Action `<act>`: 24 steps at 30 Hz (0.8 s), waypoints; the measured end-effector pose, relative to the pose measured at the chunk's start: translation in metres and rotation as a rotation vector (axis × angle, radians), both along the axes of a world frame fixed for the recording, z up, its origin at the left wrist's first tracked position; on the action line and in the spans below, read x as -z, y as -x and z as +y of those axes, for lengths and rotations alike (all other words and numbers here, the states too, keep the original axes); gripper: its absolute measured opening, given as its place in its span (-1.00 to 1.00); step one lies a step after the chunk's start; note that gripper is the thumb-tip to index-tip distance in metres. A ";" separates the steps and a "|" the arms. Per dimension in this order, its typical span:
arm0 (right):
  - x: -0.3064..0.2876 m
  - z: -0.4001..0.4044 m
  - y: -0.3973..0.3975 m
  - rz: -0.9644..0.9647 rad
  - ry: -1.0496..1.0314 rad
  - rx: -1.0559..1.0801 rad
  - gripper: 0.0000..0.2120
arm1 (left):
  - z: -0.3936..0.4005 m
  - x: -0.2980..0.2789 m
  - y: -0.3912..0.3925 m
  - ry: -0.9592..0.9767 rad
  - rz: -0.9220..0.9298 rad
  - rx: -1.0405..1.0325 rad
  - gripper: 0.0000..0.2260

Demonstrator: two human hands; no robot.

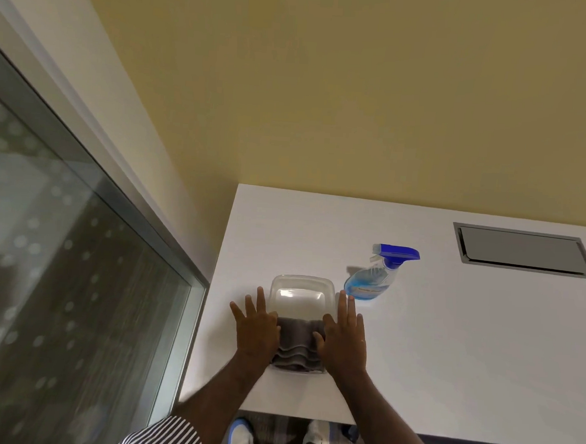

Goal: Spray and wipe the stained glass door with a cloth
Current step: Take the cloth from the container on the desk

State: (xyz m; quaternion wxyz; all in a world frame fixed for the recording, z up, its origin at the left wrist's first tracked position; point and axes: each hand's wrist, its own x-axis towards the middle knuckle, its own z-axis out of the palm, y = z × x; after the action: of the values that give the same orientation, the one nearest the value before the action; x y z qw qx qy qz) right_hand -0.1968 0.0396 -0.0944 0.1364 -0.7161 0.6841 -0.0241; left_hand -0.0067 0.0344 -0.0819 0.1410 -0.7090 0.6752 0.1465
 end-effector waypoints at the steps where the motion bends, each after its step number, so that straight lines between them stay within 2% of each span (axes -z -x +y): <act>1: 0.001 0.000 0.000 -0.003 0.013 -0.004 -0.32 | 0.000 0.001 0.000 0.011 0.016 -0.008 -0.65; 6: 0.016 -0.001 0.001 0.016 0.059 -0.029 -0.41 | 0.002 0.008 -0.001 0.079 0.076 -0.033 -0.79; 8: 0.020 -0.001 0.003 0.069 0.125 -0.073 -0.57 | 0.004 0.014 -0.004 0.134 0.067 -0.005 -0.85; 11: 0.016 0.001 0.005 0.116 0.199 -0.103 -0.77 | 0.007 0.019 -0.005 0.253 0.089 0.004 -0.79; 15: 0.014 0.006 0.008 0.071 0.262 -0.088 -0.79 | 0.007 0.020 -0.006 0.389 0.166 0.031 -0.79; 19: 0.012 0.007 0.011 0.015 0.330 -0.101 -0.67 | 0.009 0.026 -0.010 0.492 0.237 0.125 -0.92; 20: 0.011 0.007 0.011 0.001 0.336 -0.098 -0.68 | 0.007 0.028 -0.010 0.478 0.283 0.108 -0.90; 22: 0.012 0.008 0.011 -0.009 0.339 -0.086 -0.73 | 0.007 0.029 -0.009 0.402 0.401 0.021 -0.67; 24: 0.014 0.008 0.011 -0.010 0.327 -0.070 -0.73 | 0.008 0.027 -0.005 0.443 0.441 0.015 -0.45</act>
State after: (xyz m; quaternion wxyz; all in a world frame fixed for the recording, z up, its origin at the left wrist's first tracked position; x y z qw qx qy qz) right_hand -0.2082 0.0479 -0.1083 0.0221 -0.7520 0.6451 -0.1337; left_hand -0.0014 0.0420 -0.1087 -0.1656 -0.6686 0.7103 0.1450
